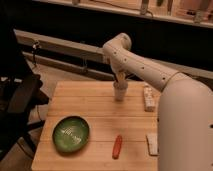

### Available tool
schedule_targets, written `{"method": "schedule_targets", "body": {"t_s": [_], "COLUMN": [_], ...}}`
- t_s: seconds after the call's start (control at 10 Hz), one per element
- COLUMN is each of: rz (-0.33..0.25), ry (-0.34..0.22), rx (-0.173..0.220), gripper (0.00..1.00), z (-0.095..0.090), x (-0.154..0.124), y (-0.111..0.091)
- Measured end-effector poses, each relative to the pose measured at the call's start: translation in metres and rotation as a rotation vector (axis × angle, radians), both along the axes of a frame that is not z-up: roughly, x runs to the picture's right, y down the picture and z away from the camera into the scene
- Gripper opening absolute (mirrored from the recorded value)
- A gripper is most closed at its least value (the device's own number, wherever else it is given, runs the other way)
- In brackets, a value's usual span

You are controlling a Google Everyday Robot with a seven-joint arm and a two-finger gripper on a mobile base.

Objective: Place the eraser in the ceramic cup

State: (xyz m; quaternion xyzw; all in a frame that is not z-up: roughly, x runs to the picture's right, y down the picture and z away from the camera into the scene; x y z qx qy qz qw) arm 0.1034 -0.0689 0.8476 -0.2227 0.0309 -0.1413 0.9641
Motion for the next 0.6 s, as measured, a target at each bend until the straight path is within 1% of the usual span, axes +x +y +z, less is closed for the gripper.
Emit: {"method": "schedule_targets", "body": {"t_s": [0.1,0.3,0.5,0.6], "rz": [0.015,0.04,0.059,0.072], "ry": [-0.009,-0.019,-0.029,-0.036], "rx": [-0.006,-0.016,-0.029,-0.039], "gripper": [0.22,0.42,0.6,0.74], "z": [0.0,0.0,0.003,0.004], "x": [0.0,0.003,0.0,0.0], "y": [0.002,0.005,0.01,0.014]}}
